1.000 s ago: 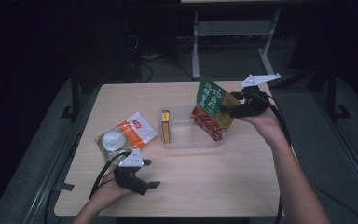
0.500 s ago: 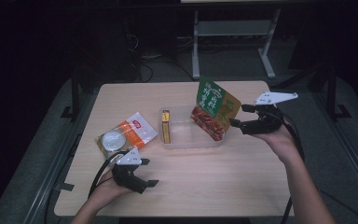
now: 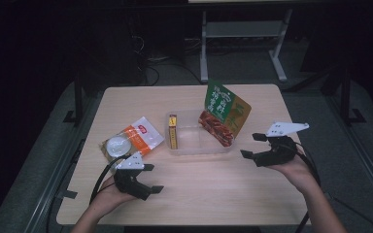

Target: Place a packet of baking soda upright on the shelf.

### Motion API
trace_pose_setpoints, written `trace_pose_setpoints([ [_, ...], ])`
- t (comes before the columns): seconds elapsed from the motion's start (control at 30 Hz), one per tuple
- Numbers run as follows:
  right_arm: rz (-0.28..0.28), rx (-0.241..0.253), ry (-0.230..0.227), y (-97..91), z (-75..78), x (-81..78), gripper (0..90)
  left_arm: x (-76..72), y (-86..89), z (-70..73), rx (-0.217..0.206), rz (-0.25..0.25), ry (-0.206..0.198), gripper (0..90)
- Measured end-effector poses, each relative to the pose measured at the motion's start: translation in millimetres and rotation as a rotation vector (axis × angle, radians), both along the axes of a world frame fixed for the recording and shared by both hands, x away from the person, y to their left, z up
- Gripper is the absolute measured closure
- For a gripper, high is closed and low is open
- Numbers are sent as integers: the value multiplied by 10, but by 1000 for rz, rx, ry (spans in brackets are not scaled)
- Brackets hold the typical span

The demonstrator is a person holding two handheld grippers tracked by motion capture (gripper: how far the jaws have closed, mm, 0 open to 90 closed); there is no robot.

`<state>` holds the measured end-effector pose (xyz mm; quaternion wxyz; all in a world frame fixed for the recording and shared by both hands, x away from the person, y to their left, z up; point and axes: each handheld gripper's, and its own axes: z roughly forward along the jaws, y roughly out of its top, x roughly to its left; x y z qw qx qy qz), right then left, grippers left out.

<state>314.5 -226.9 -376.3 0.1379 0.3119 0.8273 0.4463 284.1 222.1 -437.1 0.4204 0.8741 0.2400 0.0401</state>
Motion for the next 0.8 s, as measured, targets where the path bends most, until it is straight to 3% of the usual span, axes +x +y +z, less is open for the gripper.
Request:
trace_pose_setpoints([
  [0.53, 114, -27, 84, 317, -472, -152, 220, 29, 103, 38, 15, 10, -8, 129],
  [0.63, 147, -50, 112, 412, -568, -204, 220, 46, 136, 62, 18, 25, -13, 129],
  [0.8, 186, -100, 119, 545, -650, -277, 220, 81, 212, 127, 35, 45, -36, 130],
])
